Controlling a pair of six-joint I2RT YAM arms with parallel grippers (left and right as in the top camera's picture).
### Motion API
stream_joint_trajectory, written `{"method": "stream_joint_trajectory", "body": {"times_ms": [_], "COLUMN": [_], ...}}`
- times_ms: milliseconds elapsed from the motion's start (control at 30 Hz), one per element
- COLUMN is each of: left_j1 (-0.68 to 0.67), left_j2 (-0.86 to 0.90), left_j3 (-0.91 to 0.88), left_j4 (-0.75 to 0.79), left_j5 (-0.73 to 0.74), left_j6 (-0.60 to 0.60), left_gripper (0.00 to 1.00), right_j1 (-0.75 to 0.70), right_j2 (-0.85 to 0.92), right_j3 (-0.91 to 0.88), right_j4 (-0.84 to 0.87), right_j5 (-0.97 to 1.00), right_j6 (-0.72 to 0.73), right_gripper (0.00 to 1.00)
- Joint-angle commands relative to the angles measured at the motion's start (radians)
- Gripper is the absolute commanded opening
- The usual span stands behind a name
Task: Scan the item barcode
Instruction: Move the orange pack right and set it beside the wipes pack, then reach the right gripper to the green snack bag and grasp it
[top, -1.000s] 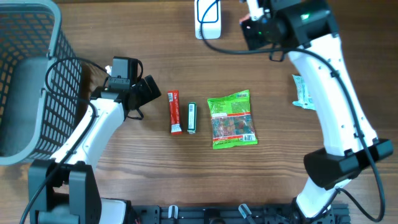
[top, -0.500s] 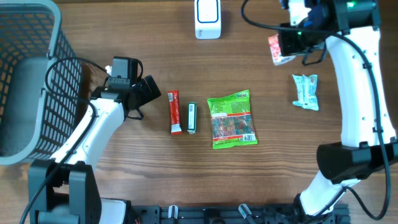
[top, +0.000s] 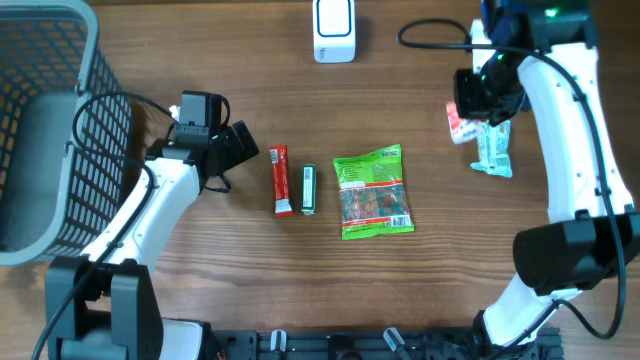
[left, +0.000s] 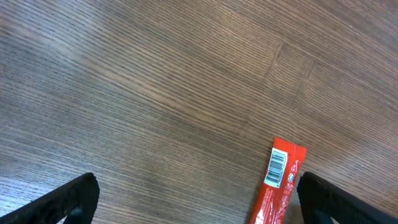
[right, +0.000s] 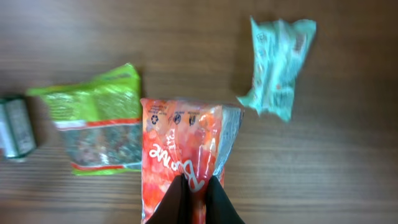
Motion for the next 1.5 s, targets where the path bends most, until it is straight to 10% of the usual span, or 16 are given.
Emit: {"method": "stream_joint_trajectory", "body": {"times_ms": [0,633,833,1000,1233,1467], "left_j1": [0.003,0.003,0.003,0.003,0.003,0.003], "left_j2": [-0.009,-0.009,-0.009,-0.009,-0.009,-0.009], "left_j3": [0.002,0.002,0.002,0.002,0.002,0.002], "left_j4": [0.003,0.003,0.003,0.003,0.003,0.003], "left_j5": [0.005,0.005,0.005,0.005,0.005,0.005], "left_j6": [-0.013,-0.013,-0.013,-0.013,-0.013,-0.013], "left_gripper": [1.00,1.00,1.00,1.00,1.00,1.00], "right_j1": [-0.005,-0.105,-0.127,-0.127,-0.126,-0.051], "right_j2": [-0.013,-0.012,-0.012,-0.015,-0.083,-0.163], "right_j3": [-0.071,-0.659,-0.692,-0.686,-0.489,-0.423], "right_j4": [0.074,0.723,0.795,0.792,0.610,0.468], "right_j5": [0.071,0.065,0.397,0.383,0.149,-0.443], "right_j6": [0.068,-0.039,-0.026,-0.039,-0.041,-0.136], "right_gripper": [0.04,0.04,0.04,0.47,0.74,0.34]}}
